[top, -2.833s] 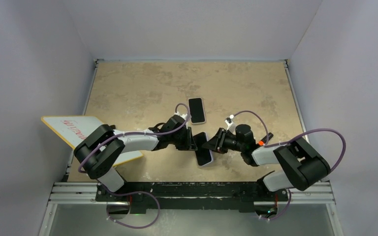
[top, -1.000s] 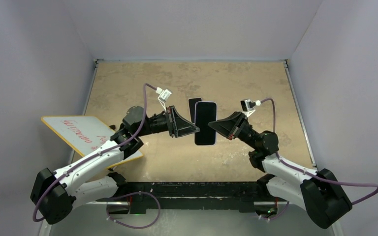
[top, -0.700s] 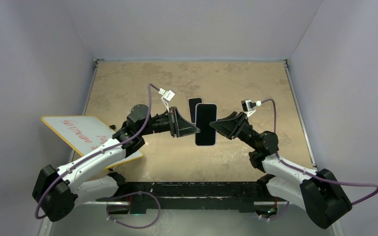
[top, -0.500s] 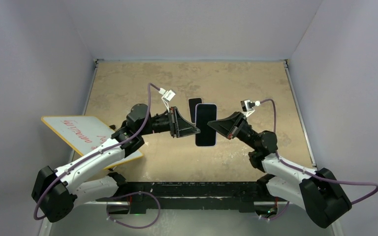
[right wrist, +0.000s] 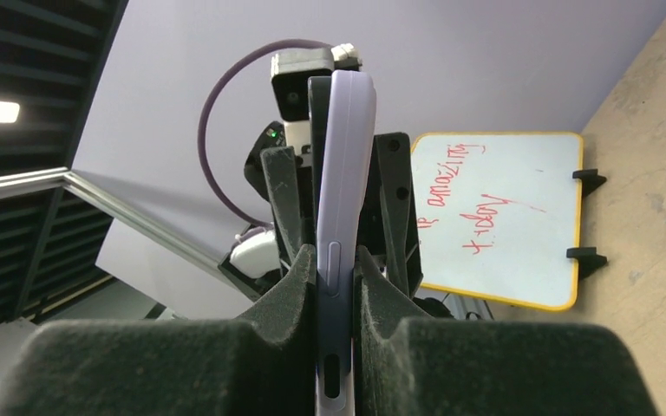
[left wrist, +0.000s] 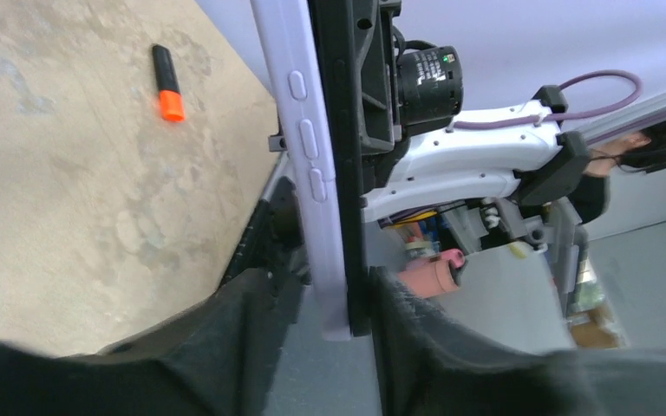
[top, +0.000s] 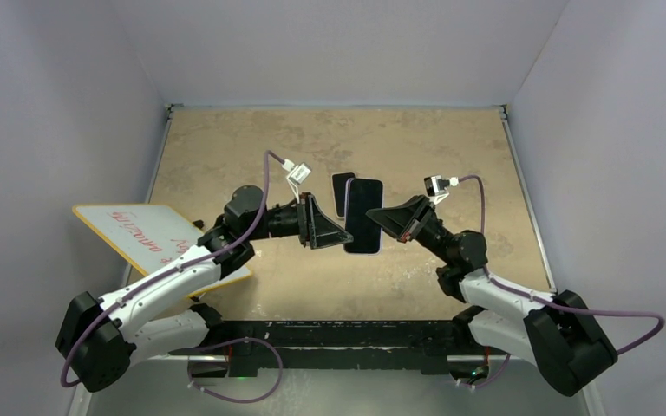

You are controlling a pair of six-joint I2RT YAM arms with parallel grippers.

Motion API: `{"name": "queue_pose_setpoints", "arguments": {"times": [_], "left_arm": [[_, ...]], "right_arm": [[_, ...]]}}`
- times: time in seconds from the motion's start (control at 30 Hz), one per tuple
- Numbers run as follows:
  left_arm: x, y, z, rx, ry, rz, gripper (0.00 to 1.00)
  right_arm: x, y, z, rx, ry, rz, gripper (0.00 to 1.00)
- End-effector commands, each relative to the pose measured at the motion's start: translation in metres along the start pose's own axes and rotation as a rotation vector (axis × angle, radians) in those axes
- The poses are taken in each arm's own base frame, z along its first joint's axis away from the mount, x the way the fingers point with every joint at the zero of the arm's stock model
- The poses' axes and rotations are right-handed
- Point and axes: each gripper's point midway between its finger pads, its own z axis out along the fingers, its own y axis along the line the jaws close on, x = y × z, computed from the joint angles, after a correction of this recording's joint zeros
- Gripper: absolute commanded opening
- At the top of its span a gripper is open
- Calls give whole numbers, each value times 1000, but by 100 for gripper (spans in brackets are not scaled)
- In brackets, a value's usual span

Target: Put the phone into the phone case

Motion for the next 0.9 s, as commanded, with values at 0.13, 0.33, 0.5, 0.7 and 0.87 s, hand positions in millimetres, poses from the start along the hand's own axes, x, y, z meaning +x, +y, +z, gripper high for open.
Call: {"name": "queue_pose_setpoints", "arguments": {"times": [0.13, 0.33, 0.5, 0.7, 0.87], "left_arm": [[10, 21, 4, -53, 34, -17, 0], [12, 36, 2, -139, 54, -4, 0], [10, 31, -1, -144, 52, 12, 28], [15, 18, -2, -42, 45, 13, 57], [18, 15, 1, 25, 30, -20, 54]], "right_arm": [[-10, 42, 3, -170, -43, -74, 49], [-4, 27, 1, -116, -23, -63, 35], [-4, 21, 1, -87, -25, -76, 6], [-12, 41, -1, -177, -70, -36, 4], [-12, 41, -1, -195, -65, 7, 5]]}}
